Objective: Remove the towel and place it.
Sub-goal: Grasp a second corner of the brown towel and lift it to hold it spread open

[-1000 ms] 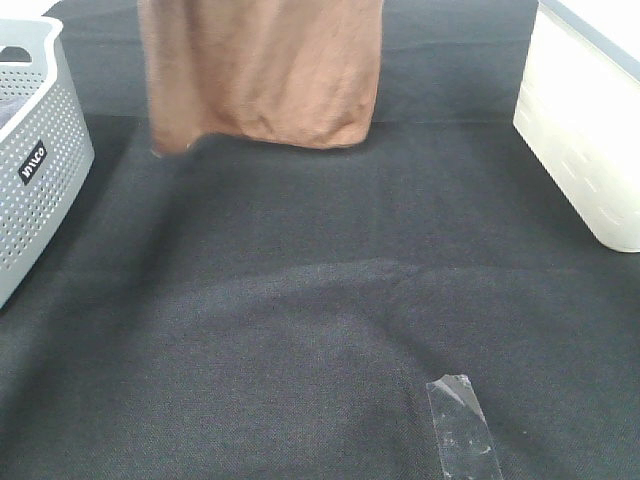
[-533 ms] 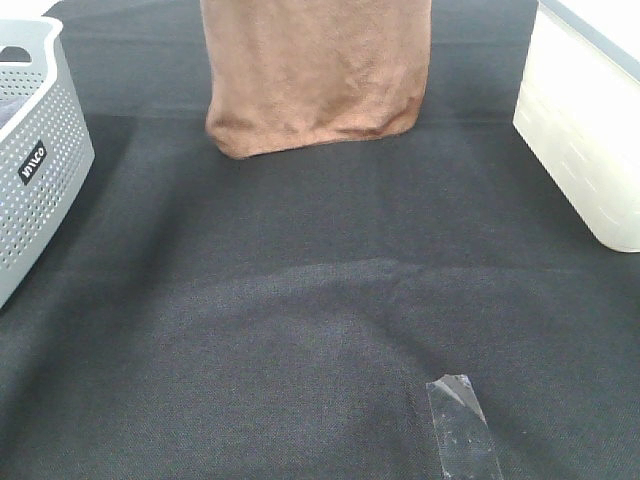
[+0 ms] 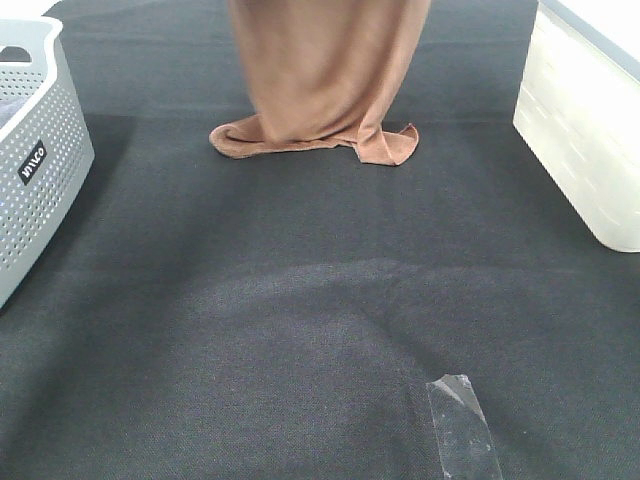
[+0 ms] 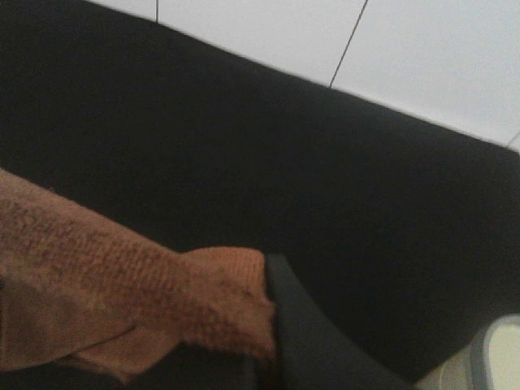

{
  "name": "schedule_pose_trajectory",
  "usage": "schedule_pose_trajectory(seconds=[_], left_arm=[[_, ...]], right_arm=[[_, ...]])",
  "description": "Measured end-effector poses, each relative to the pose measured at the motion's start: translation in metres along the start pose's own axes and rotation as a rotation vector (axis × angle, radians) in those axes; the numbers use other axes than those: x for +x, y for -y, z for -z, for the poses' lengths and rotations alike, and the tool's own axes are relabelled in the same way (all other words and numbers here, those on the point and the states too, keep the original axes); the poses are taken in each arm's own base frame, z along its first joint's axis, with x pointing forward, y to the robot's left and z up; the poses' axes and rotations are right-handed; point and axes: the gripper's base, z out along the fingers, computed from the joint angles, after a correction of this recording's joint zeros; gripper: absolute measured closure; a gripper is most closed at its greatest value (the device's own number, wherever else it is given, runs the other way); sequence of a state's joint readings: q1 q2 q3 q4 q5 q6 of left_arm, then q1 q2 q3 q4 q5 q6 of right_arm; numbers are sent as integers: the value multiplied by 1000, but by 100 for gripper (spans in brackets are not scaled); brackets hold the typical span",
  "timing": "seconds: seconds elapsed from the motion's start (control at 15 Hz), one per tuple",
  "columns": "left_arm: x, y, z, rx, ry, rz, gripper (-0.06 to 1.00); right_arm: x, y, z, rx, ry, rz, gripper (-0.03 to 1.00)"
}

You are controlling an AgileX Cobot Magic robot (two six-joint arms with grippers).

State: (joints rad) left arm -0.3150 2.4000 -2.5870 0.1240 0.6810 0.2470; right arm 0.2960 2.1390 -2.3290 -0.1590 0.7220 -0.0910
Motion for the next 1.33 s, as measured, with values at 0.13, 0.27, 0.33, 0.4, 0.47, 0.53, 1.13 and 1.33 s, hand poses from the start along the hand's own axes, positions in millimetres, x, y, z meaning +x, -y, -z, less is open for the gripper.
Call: schedule_pose_trajectory(seconds=[0.13,0.27,0.33,0.4,0.47,0.53,1.13,1.33], left_arm=[[6,4,16,89,-183,47,94],[0,1,51,142,-341,110,94],[-6,-1,63,145,-353,125,94],[-13,-4,73,145,-343,150,94],[-20,-6,83,150,-322,186,94],[-27,-6,92,169,-303,214,94],[6,6,185,283,-499,223,94],[28,14,227,318,-545,234,94]], right_arm=[[5,-1,15,-43,-113,-29,97],[7,-6,45,-149,-236,-48,97],[6,-8,56,-190,-264,-40,97],[7,-10,64,-230,-295,-27,97],[7,-11,71,-260,-312,-18,97],[4,-11,77,-267,-304,-20,97],[38,-15,153,-334,-394,-64,97],[62,-20,182,-363,-441,-106,97]])
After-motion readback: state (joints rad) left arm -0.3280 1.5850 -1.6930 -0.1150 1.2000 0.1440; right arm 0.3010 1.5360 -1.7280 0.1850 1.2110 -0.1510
